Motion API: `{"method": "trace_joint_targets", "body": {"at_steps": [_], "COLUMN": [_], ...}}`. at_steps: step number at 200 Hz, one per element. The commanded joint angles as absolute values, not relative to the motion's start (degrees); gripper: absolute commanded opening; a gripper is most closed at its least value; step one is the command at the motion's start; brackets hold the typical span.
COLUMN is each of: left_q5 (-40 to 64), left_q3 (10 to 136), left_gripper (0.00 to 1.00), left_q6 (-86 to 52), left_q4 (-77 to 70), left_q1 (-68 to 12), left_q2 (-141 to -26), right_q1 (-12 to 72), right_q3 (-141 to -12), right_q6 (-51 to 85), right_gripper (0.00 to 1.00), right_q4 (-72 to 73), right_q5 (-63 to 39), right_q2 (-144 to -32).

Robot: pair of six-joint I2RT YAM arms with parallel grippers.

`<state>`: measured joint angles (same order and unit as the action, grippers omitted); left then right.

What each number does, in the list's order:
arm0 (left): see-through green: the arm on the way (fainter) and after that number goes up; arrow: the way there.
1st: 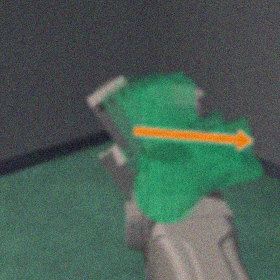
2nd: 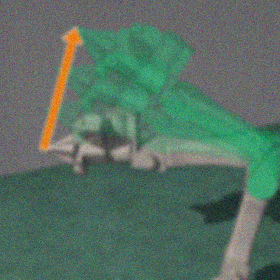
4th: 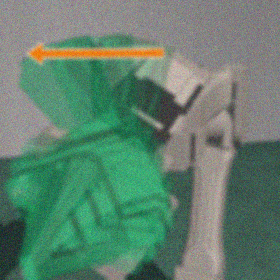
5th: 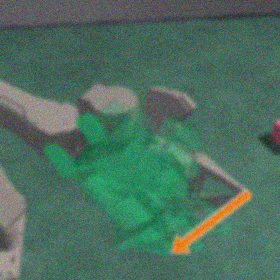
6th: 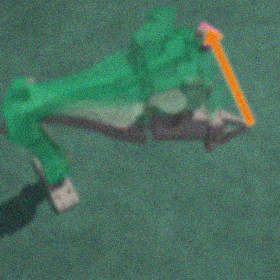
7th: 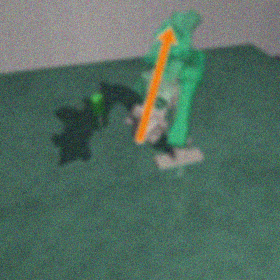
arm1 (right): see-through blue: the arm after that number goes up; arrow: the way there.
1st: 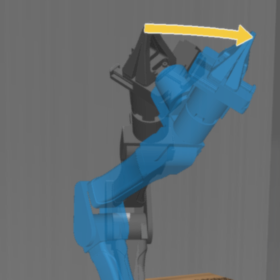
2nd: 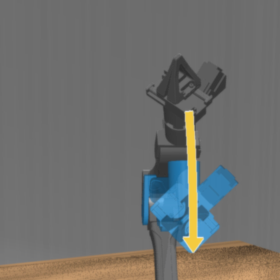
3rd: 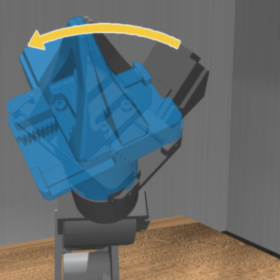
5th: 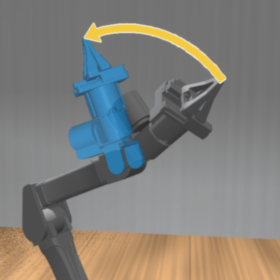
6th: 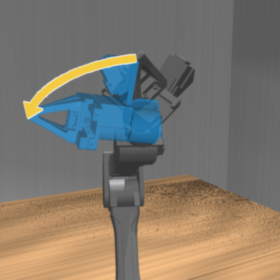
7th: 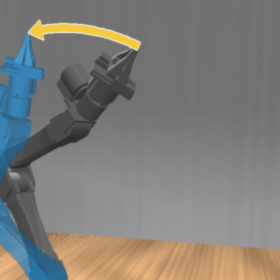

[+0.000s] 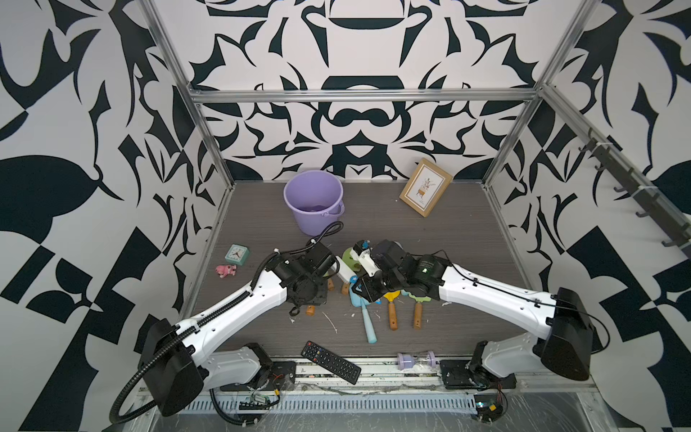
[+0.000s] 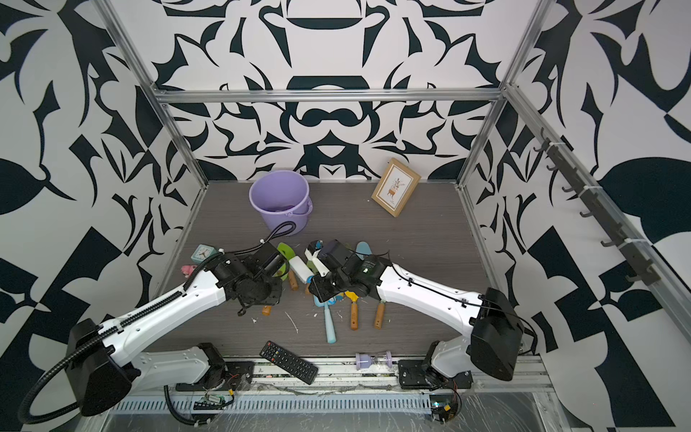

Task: Brush the soil off the hand trowel and place it into the bucket
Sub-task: Pick up the hand trowel from the center of the board, then brush off the soil from the hand trowel.

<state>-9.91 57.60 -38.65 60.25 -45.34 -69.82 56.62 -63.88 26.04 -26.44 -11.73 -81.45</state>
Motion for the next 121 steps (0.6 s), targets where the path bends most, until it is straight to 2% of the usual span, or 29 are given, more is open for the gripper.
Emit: {"method": "trace_joint_targets", "body": {"at_steps": [1,34,121], "left_q5": [-8.68,-10.21,-7.62], "left_q3": [61.37,64.82,62.9], "left_gripper": [0.0,0.0,0.0], "left_q6": [-36.14,-32.47,-31.29], "left_q4": [72.11,81.34,81.21], "left_q1": [-45.35,-45.35,-45.35], "left_q2": [-69.46,-70.01,-69.52], "right_q1": [58.47,60.32,65.33], "right_q3": [-67.22,-69.31,-74.37], "right_q6": [23.85,22.39,21.7], "right_gripper": [0.0,0.0,0.0], "right_q4": [-27.21,-27.95,-25.28], "right_q5": [-11.39,-10.48,-9.98], "right_q2": [-81.57,-83.91,-89.15]}}
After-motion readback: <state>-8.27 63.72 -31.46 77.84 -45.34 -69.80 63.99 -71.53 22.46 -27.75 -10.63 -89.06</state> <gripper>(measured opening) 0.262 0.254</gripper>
